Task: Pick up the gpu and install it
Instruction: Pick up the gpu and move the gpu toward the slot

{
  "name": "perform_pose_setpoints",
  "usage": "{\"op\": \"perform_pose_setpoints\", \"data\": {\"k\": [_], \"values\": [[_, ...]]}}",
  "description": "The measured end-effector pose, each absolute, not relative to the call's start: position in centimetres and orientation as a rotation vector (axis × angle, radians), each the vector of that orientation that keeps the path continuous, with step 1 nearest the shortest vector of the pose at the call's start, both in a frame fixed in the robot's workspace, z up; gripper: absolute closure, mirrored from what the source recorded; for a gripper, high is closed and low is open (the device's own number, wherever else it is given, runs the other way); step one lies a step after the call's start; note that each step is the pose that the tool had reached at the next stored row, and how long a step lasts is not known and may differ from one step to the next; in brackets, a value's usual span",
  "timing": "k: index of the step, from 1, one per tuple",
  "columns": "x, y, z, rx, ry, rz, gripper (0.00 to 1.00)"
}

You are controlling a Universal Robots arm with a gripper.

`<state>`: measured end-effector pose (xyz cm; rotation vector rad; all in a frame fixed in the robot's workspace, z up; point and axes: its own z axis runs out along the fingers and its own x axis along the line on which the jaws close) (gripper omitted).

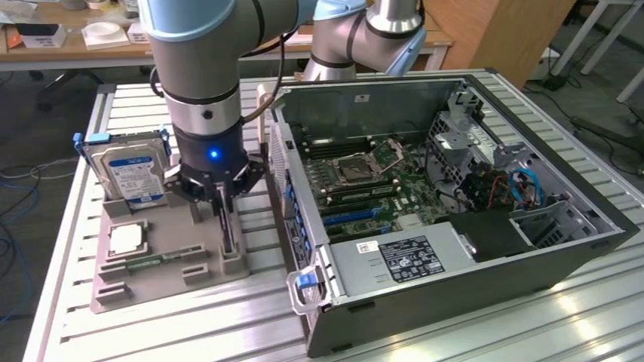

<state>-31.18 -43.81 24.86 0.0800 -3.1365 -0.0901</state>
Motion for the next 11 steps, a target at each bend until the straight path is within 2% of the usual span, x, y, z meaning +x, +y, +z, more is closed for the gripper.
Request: {"op": "perform_pose_setpoints", "data": {"k": [11], "values": [[-31.21,-43.81,25.05,0.026,-3.138,-0.091,0.74]]}}
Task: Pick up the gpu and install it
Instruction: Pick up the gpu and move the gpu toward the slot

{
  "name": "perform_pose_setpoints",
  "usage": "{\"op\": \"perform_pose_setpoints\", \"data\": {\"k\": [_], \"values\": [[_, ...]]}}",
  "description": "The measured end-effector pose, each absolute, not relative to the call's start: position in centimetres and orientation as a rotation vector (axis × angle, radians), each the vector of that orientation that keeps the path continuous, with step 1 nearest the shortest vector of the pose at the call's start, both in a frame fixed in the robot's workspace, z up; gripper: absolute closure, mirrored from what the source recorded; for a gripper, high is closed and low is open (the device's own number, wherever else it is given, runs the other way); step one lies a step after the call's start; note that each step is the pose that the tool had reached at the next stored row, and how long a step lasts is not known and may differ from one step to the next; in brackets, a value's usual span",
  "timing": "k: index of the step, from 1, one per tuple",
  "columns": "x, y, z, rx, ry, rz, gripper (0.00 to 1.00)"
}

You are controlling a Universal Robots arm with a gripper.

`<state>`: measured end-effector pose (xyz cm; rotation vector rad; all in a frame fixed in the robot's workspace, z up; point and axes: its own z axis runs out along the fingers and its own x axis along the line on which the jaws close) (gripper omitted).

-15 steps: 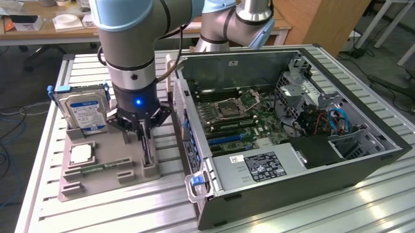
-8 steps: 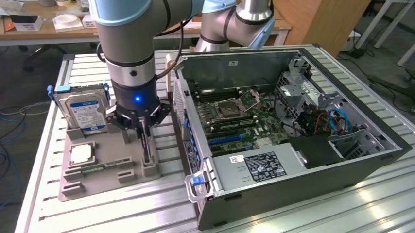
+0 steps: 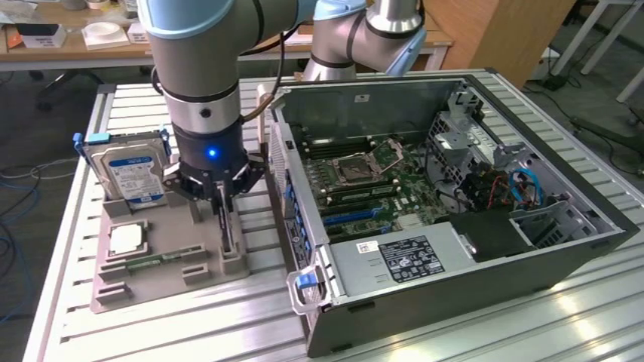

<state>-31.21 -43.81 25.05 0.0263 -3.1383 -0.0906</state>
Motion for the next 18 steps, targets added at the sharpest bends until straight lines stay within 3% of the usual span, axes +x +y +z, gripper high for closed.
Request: {"op": "perform_pose_setpoints", "data": {"k": [18], "values": [[-31.3,-43.8,27.2,0.02,-3.139,-0.091,0.74]]}}
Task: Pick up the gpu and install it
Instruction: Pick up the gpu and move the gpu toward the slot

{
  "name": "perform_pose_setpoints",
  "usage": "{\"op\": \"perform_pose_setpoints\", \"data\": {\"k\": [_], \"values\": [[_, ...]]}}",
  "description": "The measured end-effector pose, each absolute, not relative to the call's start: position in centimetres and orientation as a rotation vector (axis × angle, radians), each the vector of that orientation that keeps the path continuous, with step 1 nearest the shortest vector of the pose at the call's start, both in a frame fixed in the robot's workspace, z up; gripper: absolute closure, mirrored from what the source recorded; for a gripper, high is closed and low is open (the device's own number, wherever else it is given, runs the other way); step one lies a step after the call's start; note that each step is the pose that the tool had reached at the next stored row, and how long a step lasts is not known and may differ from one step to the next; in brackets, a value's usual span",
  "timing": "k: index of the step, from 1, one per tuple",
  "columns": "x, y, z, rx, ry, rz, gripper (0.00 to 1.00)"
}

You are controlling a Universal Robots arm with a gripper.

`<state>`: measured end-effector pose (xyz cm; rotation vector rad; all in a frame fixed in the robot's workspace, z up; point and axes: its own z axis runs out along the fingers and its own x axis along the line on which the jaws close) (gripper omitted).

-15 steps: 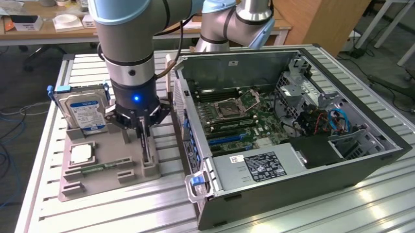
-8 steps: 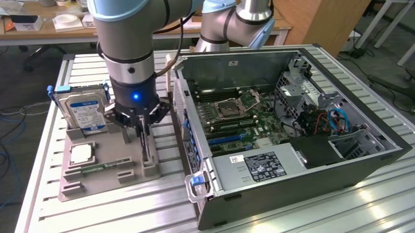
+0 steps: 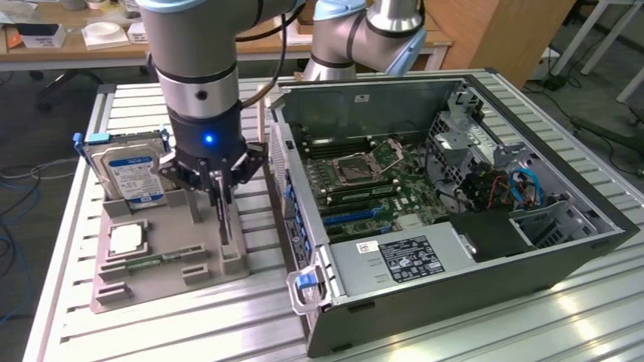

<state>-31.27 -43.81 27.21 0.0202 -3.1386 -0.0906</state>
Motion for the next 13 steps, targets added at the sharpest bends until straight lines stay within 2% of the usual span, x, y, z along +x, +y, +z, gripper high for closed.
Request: {"op": "perform_pose_setpoints", "data": {"k": [13], "values": [[-31.4,-43.8,29.8,0.018,-3.139,-0.091,0.74]]}}
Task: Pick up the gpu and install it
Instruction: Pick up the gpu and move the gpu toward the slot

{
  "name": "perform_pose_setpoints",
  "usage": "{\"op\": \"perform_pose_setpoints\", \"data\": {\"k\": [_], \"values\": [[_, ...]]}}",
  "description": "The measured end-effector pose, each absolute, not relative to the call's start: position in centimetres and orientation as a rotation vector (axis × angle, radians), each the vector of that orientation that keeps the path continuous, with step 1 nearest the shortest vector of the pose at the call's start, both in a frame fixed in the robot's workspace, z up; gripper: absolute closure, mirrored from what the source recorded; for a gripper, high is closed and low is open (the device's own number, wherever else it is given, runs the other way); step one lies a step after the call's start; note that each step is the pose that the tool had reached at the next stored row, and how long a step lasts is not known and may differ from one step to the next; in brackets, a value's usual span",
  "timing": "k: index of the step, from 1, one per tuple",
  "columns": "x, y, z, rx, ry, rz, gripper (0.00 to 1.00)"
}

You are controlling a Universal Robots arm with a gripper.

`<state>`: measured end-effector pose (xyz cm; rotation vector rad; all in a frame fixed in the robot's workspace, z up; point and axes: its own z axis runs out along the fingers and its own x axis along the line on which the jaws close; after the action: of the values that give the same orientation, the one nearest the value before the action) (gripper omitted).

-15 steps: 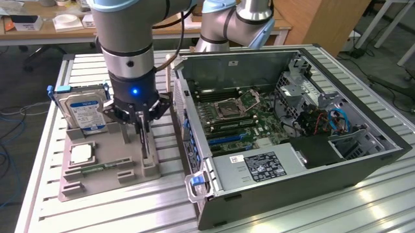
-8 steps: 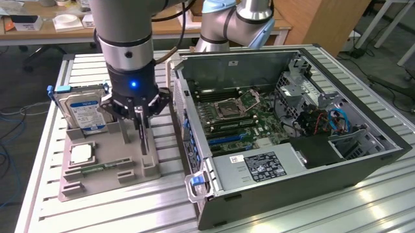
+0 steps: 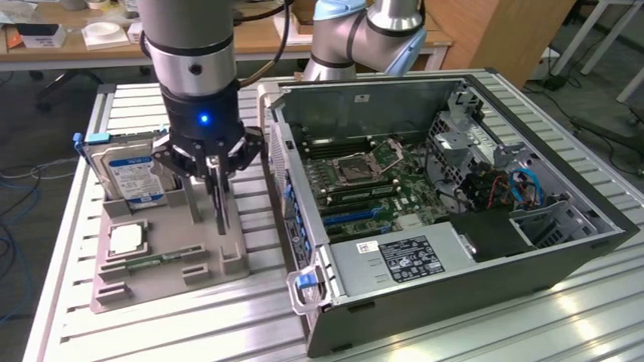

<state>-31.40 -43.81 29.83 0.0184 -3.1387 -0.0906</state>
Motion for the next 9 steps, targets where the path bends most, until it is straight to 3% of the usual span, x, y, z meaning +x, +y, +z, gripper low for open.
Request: {"op": "perform_pose_setpoints", "data": {"k": [9], "values": [[-31.42,-43.81,30.13,0.017,-3.139,-0.091,0.74]]}}
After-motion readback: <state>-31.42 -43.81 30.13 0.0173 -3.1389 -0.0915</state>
